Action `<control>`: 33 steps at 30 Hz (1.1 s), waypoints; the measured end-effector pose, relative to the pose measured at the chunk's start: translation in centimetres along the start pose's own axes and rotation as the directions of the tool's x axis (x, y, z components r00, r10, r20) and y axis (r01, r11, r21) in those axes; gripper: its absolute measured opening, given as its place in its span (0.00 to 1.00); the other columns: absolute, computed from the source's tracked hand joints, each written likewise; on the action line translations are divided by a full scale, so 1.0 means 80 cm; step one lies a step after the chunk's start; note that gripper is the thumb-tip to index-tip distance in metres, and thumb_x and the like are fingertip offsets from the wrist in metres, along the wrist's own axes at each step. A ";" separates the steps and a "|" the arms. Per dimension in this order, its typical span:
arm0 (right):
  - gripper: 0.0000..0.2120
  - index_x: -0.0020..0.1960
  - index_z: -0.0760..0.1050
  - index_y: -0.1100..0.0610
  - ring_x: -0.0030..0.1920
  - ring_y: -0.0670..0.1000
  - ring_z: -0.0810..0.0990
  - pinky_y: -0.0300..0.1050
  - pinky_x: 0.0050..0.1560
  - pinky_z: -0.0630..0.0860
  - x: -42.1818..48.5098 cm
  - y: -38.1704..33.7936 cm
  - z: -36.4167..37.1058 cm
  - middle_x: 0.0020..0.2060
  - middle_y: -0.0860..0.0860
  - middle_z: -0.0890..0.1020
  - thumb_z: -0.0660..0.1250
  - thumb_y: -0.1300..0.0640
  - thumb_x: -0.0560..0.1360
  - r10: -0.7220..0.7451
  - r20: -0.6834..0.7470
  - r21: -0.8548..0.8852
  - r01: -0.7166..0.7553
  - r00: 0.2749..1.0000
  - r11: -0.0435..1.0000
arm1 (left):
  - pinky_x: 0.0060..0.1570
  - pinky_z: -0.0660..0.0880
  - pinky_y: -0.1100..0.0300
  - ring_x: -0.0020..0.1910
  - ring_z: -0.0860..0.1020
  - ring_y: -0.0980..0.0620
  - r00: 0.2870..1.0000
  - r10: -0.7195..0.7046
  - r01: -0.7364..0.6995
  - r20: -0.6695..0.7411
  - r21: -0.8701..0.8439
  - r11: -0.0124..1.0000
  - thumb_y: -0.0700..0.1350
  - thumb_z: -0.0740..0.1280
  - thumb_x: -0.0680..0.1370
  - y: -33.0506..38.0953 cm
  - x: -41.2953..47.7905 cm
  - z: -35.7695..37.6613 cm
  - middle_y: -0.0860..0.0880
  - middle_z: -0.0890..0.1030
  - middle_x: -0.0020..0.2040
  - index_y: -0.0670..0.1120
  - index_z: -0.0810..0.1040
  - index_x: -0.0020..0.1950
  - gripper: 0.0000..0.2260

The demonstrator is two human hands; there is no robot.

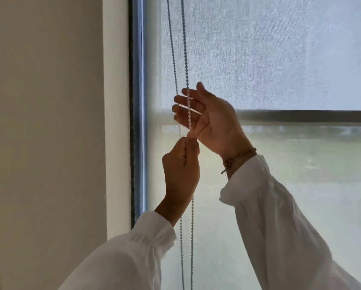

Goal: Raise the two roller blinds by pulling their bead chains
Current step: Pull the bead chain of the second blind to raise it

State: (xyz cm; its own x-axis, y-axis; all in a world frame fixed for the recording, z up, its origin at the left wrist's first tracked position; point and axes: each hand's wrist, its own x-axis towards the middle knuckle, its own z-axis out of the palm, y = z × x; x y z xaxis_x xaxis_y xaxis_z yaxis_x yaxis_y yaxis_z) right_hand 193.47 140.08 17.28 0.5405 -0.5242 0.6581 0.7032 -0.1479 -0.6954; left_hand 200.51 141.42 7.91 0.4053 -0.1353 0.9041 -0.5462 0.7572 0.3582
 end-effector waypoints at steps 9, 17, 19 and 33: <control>0.10 0.45 0.78 0.62 0.22 0.43 0.59 0.35 0.21 0.56 0.023 0.015 0.044 0.24 0.48 0.67 0.59 0.60 0.77 -0.170 -0.223 -0.103 0.150 0.960 0.983 | 0.61 0.65 0.58 0.63 0.70 0.45 0.999 -0.011 0.032 -0.052 0.431 0.902 0.55 0.56 0.77 -0.074 0.051 -0.081 0.44 0.75 0.59 0.46 0.70 0.64 0.20; 0.08 0.47 0.79 0.63 0.22 0.43 0.61 0.35 0.20 0.59 0.027 0.032 0.058 0.26 0.50 0.66 0.61 0.62 0.76 -0.307 -0.335 -0.286 0.214 0.891 0.934 | 0.49 0.78 0.49 0.50 0.78 0.43 0.870 -0.490 0.481 0.043 0.135 0.866 0.48 0.69 0.73 -0.104 0.121 -0.072 0.43 0.75 0.52 0.45 0.61 0.68 0.28; 0.08 0.50 0.79 0.62 0.26 0.44 0.67 0.36 0.26 0.66 0.035 0.043 0.057 0.29 0.50 0.72 0.62 0.63 0.76 -0.340 -0.422 -0.383 0.174 0.840 0.907 | 0.43 0.76 0.51 0.42 0.79 0.43 0.903 -0.429 0.422 0.028 0.133 0.897 0.52 0.62 0.76 -0.102 0.120 -0.074 0.41 0.79 0.45 0.43 0.71 0.58 0.16; 0.09 0.41 0.72 0.57 0.36 0.52 0.79 0.46 0.37 0.77 0.081 0.052 0.112 0.37 0.54 0.78 0.58 0.58 0.78 -0.326 -0.285 -0.487 0.156 0.901 0.859 | 0.27 0.61 0.58 0.23 0.63 0.56 0.988 -0.123 0.139 0.089 -0.214 0.967 0.51 0.56 0.78 -0.043 0.041 -0.073 0.56 0.68 0.22 0.57 0.67 0.27 0.17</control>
State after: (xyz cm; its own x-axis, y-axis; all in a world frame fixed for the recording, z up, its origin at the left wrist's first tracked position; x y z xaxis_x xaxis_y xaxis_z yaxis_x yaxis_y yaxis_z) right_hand 204.06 143.54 21.23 0.1264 -0.6635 0.7374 0.4636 -0.6177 -0.6353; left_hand 207.96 142.08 8.27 0.4024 -0.2836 0.8704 -0.3150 0.8498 0.4226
